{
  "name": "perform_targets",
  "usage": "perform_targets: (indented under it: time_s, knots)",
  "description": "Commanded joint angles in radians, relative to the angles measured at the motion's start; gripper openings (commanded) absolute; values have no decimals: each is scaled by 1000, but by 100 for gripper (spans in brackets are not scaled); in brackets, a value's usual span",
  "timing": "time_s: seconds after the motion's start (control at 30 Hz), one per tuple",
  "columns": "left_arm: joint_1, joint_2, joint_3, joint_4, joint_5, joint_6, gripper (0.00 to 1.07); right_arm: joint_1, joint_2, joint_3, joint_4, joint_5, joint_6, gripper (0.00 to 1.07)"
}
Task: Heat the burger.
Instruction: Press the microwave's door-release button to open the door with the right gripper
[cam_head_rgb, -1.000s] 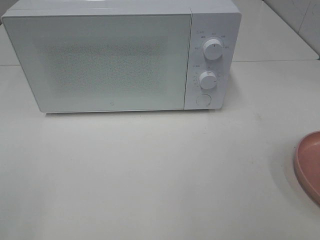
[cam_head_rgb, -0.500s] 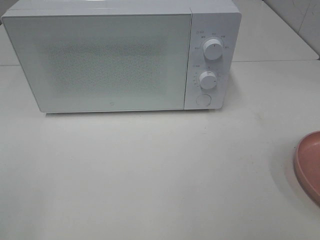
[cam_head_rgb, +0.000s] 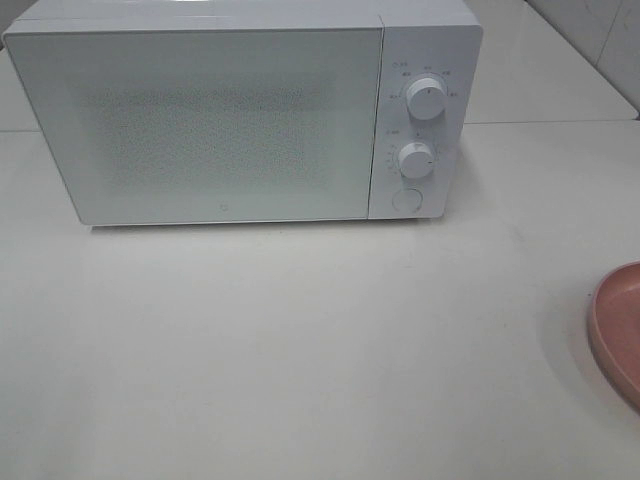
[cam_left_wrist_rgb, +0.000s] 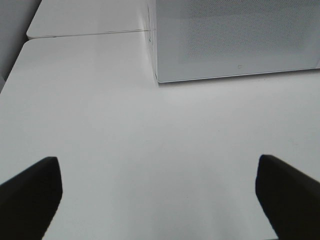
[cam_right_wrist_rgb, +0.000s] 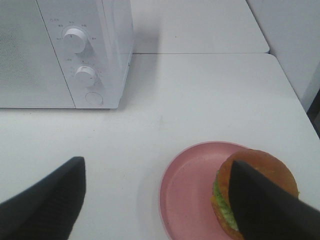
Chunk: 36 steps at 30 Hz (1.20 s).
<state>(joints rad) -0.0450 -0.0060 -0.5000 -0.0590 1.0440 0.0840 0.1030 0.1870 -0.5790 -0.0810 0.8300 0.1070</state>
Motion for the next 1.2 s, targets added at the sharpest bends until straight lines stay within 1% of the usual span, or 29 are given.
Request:
perform_targets:
  time_s: [0.03, 0.1, 0.13, 0.17, 0.33, 0.47, 0.7, 0.83, 0.9, 1.0, 1.07, 1.13, 1.17, 1.2]
  knots:
    - [-4, -19, 2, -12, -5, -3, 98, -5, 50, -6, 2, -63, 0, 76]
    - [-4, -19, 2, -12, -5, -3, 98, -5, 109, -6, 1, -134, 0, 76]
    - [-4, -19, 2, -12, -5, -3, 98, -5, 109, -6, 1, -134, 0, 76]
    - [-4, -19, 2, -12, -5, -3, 98, -5, 151, -6, 1, -178, 0, 76]
    - [-4, -19, 2, -12, -5, -3, 98, -5, 221, -6, 1, -264, 0, 76]
    - [-4, -19, 2, -12, -5, -3, 98, -5, 314, -1, 1, -374, 0, 76]
    - [-4, -19, 2, -12, -5, -3, 98, -5, 426, -1, 0, -482, 0, 76]
    - [-4, -19, 2, -12, -5, -3, 98, -5, 525, -1, 0, -571, -1, 76]
    - [-4, -19, 2, -12, -5, -3, 98, -5, 541, -1, 0, -589, -1, 76]
    - [-4, -19, 2, -12, -5, -3, 98, -5, 625, -1, 0, -663, -8, 76]
    - [-4, -19, 2, -12, -5, -3, 98, -5, 643, -1, 0, -682, -9, 76]
    - [-4, -19, 2, -12, -5, -3, 98, -5, 700, -1, -21, -762, -21, 76]
    - [-4, -19, 2, -12, -5, -3, 98, -5, 700, -1, -21, -762, -21, 76]
    - [-4, -19, 2, -12, -5, -3, 98, -5, 738, -1, -59, -815, -51, 76]
